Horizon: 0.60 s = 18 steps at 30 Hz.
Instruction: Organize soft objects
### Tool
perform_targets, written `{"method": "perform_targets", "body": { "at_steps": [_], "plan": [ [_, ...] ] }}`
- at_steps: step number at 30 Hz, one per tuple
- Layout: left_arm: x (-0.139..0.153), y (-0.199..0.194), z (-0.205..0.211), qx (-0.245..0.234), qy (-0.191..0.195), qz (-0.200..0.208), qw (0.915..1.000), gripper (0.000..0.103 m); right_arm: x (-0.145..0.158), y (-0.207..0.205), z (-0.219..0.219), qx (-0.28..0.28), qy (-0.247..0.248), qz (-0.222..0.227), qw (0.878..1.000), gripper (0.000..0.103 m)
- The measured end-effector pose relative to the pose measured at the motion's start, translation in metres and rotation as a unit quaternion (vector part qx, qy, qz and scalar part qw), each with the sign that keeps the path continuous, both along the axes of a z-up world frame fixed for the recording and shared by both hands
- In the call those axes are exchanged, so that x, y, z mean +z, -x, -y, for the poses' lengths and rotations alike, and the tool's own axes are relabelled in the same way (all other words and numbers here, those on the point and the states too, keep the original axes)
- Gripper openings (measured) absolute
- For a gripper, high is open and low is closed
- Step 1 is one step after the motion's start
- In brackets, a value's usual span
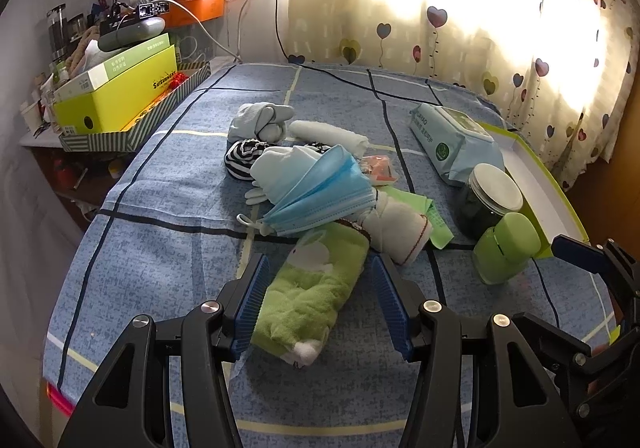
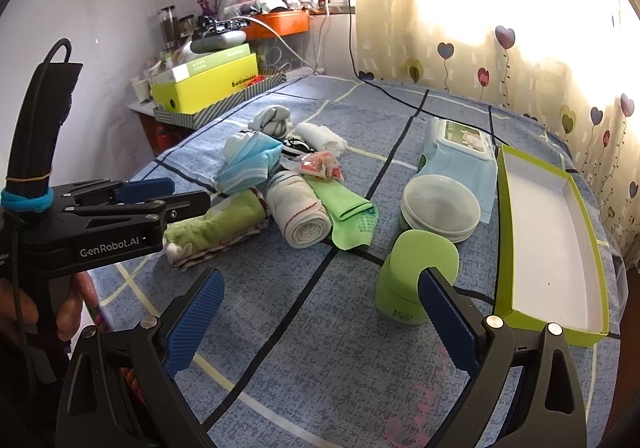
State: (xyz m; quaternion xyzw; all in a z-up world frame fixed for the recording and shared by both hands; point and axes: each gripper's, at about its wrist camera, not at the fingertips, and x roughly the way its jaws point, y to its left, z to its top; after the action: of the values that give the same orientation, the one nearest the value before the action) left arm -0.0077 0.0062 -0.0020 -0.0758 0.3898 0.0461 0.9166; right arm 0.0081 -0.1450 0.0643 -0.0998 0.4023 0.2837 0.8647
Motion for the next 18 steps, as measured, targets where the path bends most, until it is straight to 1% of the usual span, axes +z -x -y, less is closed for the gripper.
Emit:
{"method": "perform_targets", "body": {
  "at_steps": [8, 18],
  "plan": [
    [-0.0013, 0.0001, -0.0004, 0.008, -0.009, -0.004, 0.9999, 0.055, 0.001, 0.002, 0.0004, 0.002, -0.003, 0.002, 1.0, 0.099],
    [-0.0041, -0.0012, -0.0013, 0.007, -0.006, -0.008, 0.9999, 0.055, 0.0021, 0.0016, -0.001, 0.004, -0.005, 0.003, 1.0, 0.099]
  ]
}}
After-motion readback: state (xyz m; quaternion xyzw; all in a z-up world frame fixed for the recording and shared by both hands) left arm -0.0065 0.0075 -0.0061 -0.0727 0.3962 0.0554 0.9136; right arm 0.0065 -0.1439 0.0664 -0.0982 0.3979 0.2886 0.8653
